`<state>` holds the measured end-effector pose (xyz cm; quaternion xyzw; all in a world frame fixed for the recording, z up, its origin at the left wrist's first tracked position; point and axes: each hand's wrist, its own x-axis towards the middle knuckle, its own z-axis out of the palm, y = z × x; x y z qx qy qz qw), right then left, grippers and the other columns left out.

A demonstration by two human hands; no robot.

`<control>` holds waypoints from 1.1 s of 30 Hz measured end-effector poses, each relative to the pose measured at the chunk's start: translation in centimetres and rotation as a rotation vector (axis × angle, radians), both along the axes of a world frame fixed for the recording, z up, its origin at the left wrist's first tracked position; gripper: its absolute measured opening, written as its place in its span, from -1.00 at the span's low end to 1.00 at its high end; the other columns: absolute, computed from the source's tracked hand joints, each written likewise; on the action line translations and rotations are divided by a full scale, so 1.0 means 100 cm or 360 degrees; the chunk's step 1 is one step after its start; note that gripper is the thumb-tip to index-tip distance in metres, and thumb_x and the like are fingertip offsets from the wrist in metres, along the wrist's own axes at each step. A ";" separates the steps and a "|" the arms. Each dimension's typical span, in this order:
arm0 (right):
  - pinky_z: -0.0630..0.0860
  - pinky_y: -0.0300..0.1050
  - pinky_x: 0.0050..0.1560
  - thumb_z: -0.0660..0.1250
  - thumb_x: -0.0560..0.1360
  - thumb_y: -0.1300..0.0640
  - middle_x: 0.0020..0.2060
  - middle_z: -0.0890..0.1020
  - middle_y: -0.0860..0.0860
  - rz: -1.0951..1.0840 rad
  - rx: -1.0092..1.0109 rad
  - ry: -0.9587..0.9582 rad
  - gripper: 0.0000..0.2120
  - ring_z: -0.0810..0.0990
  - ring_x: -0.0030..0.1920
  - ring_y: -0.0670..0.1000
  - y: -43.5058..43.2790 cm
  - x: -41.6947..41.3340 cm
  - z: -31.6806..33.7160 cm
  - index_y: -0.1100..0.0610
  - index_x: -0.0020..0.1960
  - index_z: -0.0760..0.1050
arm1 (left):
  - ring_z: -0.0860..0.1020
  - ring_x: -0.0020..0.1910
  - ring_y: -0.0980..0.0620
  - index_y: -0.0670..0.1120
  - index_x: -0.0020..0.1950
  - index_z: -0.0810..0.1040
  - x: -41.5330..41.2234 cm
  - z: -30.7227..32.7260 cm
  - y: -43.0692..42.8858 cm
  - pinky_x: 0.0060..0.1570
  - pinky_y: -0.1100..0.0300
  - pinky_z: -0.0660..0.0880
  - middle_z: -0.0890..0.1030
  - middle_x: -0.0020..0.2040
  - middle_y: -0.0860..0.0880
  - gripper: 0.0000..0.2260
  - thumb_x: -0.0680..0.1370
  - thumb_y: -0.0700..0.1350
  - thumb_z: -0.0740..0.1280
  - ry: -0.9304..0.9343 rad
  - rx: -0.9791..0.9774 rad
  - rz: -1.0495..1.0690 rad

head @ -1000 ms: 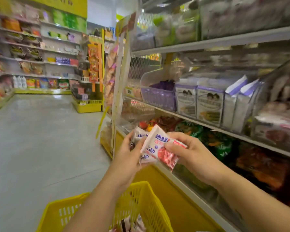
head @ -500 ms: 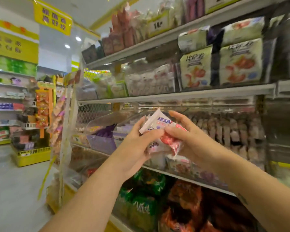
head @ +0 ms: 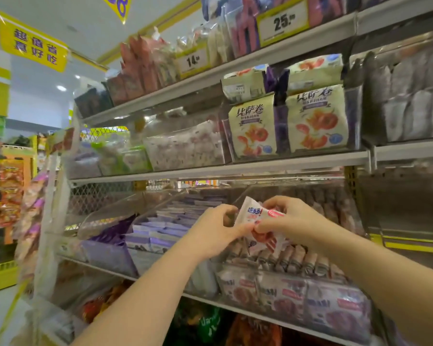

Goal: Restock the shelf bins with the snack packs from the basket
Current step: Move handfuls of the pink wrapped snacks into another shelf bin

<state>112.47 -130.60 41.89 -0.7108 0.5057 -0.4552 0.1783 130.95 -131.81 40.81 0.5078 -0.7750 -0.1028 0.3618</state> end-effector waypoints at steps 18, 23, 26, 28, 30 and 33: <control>0.46 -0.23 0.09 0.49 0.36 -0.01 0.16 0.49 -0.19 0.0133 -0.0134 0.1302 -0.40 0.47 0.06 -0.17 -0.016 -0.008 -0.004 -0.15 0.34 0.36 | 0.49 0.14 0.11 0.16 0.45 0.26 -0.007 -0.018 0.002 -0.02 0.26 0.41 0.50 0.27 0.15 -0.39 0.46 0.11 0.42 -0.0331 0.0175 -0.0243; 0.33 -0.42 -0.16 0.49 0.34 0.00 -0.04 0.47 -0.21 0.0106 -0.0405 0.1198 -0.54 0.39 -0.10 -0.24 -0.024 0.003 -0.010 -0.12 0.21 0.49 | 0.55 0.04 0.00 0.05 0.31 0.38 -0.009 -0.022 -0.006 -0.09 0.17 0.48 0.57 0.14 -0.01 -0.58 0.49 -0.12 0.37 -0.0332 -0.0115 -0.0069; 0.31 -0.44 -0.24 0.48 0.35 0.01 -0.16 0.41 -0.22 0.0055 -0.0638 0.1070 -0.69 0.36 -0.17 -0.21 -0.025 0.008 -0.015 -0.09 0.08 0.57 | 0.55 0.04 0.04 0.07 0.28 0.34 -0.004 -0.020 -0.008 0.14 0.10 0.48 0.57 0.11 0.02 -0.56 0.46 -0.10 0.41 -0.0362 -0.0057 -0.0127; 0.30 -0.36 -0.27 0.47 0.37 0.03 -0.16 0.36 -0.21 -0.0053 -0.0665 0.0944 -0.74 0.40 -0.17 -0.14 -0.025 0.011 -0.019 -0.06 0.04 0.56 | 0.52 0.06 0.15 0.10 0.28 0.32 0.001 -0.014 -0.009 0.10 0.36 0.43 0.54 0.14 0.10 -0.52 0.44 -0.04 0.45 -0.0273 0.0040 -0.0288; 0.37 -0.27 -0.18 0.49 0.36 0.03 -0.11 0.37 -0.16 -0.0124 -0.0625 0.0857 -0.69 0.44 -0.11 -0.06 -0.026 0.017 -0.021 -0.05 0.06 0.53 | 0.50 0.10 0.15 0.09 0.32 0.31 0.003 -0.008 -0.014 0.04 0.43 0.39 0.51 0.21 0.09 -0.51 0.46 -0.04 0.44 -0.0295 -0.0002 -0.0301; 0.49 -0.17 0.03 0.51 0.33 -0.01 0.11 0.39 -0.07 -0.0135 -0.0467 0.0984 -0.48 0.49 0.03 -0.02 -0.032 0.022 -0.024 -0.02 0.25 0.45 | 0.46 0.27 -0.05 -0.01 0.50 0.16 -0.002 -0.008 -0.023 0.12 0.13 0.42 0.44 0.36 -0.03 -0.34 0.49 -0.08 0.43 -0.0718 -0.0280 -0.0060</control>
